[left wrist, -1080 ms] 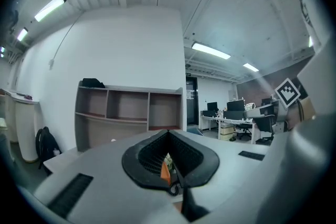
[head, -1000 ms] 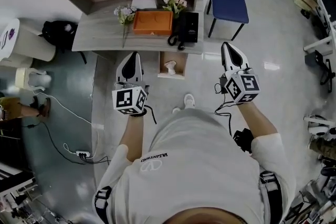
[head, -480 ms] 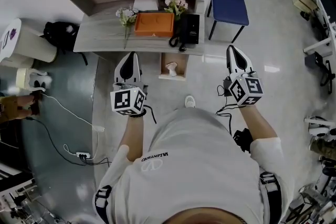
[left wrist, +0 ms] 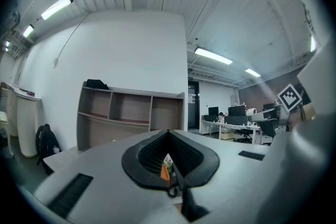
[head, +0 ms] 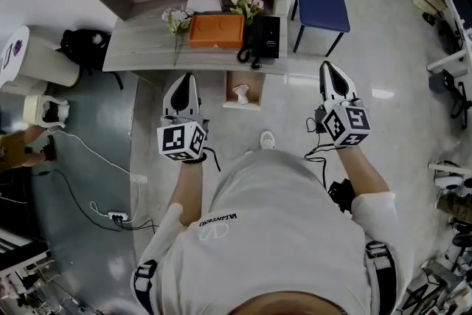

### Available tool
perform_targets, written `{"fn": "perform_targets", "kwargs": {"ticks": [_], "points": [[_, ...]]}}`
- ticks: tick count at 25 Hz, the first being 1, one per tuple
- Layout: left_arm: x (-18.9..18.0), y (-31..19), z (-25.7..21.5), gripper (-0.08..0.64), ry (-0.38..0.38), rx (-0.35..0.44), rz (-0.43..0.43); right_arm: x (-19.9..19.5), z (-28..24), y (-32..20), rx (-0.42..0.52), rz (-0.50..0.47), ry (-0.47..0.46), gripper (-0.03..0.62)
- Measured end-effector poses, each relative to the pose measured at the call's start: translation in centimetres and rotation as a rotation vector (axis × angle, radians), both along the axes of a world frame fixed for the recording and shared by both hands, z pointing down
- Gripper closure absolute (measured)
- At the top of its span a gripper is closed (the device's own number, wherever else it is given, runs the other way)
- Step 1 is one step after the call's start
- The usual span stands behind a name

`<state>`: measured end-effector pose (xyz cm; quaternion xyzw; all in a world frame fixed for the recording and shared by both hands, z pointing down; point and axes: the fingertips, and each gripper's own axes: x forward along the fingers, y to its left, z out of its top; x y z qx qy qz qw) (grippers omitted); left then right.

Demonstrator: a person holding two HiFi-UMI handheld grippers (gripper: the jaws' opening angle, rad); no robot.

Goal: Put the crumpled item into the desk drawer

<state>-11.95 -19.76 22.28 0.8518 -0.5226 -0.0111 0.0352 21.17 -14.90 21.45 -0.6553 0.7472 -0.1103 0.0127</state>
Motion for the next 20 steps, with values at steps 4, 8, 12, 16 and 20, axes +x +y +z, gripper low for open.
{"fn": "perform_targets", "kwargs": {"ticks": [4, 8, 12, 16, 20], "points": [[0.14, -0.12, -0.09, 0.558, 0.003, 0.000, 0.002, -0.03, 0.16, -0.09, -0.007, -0.003, 0.001, 0.594], [0.18, -0.22, -0.07, 0.558, 0.002, -0.001, 0.003, -0.22, 0.07, -0.25, -0.006, -0.008, 0.006, 0.594], [0.12, -0.23, 0.51, 0.558, 0.001, -0.010, 0.000, -0.47, 0.08, -0.25, 0.000, -0.014, 0.023, 0.594], [0.10, -0.31, 0.63, 0.558, 0.000, -0.014, 0.002, -0.57, 0.28, -0.33, -0.007, -0.016, 0.024, 0.594], [0.11, -0.38, 0.73, 0.558, -0.003, -0.018, 0.005, -0.51, 0.31, -0.26, -0.008, -0.013, 0.023, 0.594]]}}
